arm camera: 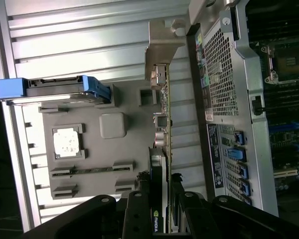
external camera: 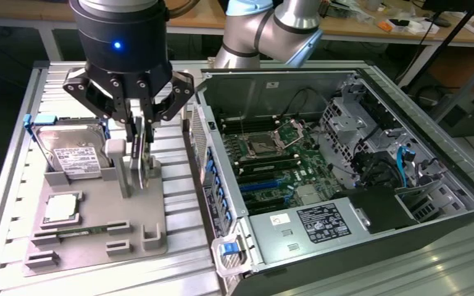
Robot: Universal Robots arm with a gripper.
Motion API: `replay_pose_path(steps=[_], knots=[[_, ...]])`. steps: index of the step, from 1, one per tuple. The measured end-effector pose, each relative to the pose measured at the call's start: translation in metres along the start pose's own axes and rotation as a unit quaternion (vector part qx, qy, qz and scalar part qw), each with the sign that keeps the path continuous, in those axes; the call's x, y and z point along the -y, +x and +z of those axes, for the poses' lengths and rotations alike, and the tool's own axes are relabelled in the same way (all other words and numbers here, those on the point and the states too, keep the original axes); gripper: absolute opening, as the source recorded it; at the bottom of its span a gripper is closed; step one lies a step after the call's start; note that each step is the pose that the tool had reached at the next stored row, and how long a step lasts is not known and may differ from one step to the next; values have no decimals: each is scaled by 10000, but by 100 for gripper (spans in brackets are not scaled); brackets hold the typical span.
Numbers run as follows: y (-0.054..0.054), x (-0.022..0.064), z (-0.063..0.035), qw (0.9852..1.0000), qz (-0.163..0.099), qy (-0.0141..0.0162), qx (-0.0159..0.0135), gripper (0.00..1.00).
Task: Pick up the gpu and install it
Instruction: 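Pick up the gpu and move the gpu toward the slot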
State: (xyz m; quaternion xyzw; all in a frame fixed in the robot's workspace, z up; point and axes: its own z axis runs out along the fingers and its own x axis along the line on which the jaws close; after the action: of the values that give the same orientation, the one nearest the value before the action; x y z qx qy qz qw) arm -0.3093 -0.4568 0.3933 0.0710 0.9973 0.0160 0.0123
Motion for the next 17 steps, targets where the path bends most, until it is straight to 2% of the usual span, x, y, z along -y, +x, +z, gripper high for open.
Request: replay_pose_path(steps=[17], knots=[[-3,-4,-115,10000,0,1,0,27]])
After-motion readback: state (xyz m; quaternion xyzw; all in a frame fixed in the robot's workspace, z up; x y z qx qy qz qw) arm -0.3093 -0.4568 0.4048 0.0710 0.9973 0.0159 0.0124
